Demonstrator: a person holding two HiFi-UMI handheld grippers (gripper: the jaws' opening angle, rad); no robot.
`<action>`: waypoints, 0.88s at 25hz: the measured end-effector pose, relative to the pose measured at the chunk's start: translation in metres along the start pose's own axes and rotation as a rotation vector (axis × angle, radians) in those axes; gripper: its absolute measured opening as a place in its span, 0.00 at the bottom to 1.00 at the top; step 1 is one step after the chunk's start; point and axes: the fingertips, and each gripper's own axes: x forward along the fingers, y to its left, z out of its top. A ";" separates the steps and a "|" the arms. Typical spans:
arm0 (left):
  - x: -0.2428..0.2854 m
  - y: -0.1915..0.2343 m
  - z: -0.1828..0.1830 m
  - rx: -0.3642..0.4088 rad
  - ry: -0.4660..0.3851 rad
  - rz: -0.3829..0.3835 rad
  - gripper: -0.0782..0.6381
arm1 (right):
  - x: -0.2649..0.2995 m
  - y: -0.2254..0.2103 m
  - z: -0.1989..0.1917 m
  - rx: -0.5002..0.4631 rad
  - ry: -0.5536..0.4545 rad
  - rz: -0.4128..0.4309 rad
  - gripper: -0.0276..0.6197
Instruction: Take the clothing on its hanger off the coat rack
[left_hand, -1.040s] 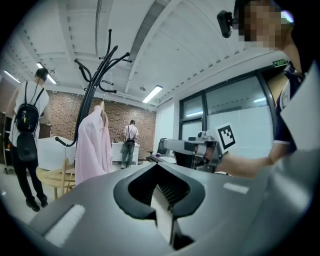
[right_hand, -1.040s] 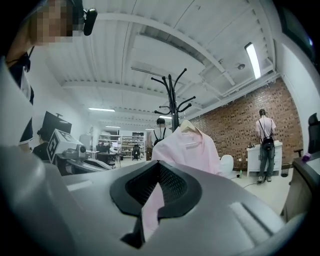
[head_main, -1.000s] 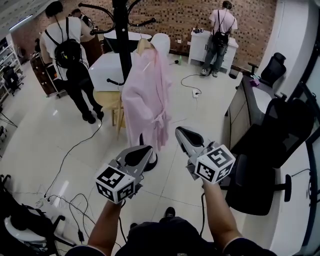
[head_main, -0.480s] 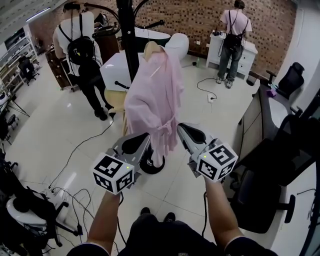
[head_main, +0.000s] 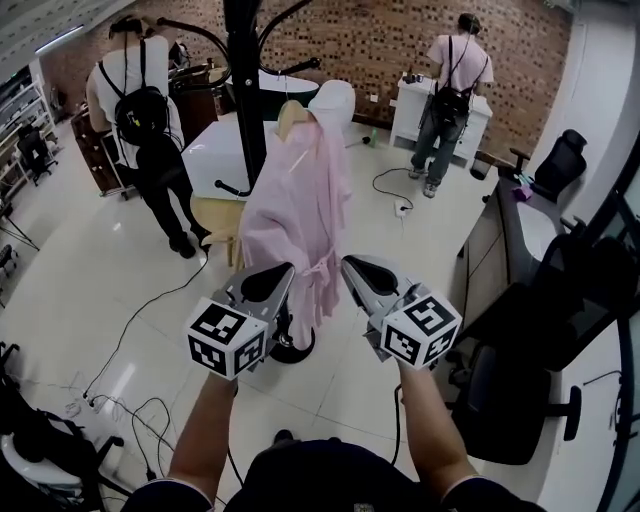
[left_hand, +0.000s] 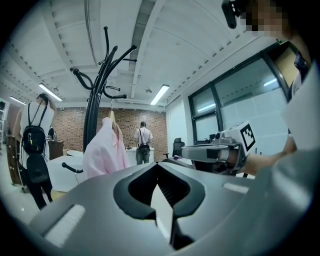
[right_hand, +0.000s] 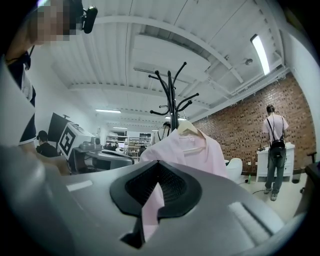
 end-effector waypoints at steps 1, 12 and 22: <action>0.001 0.001 0.000 0.003 0.002 -0.003 0.13 | 0.001 0.000 0.000 -0.001 0.001 -0.003 0.05; 0.001 0.014 -0.008 0.033 0.049 0.028 0.13 | 0.004 0.009 0.000 -0.007 0.004 -0.027 0.05; 0.010 0.067 0.038 0.146 0.019 0.202 0.23 | 0.006 0.019 -0.001 -0.007 0.012 -0.023 0.05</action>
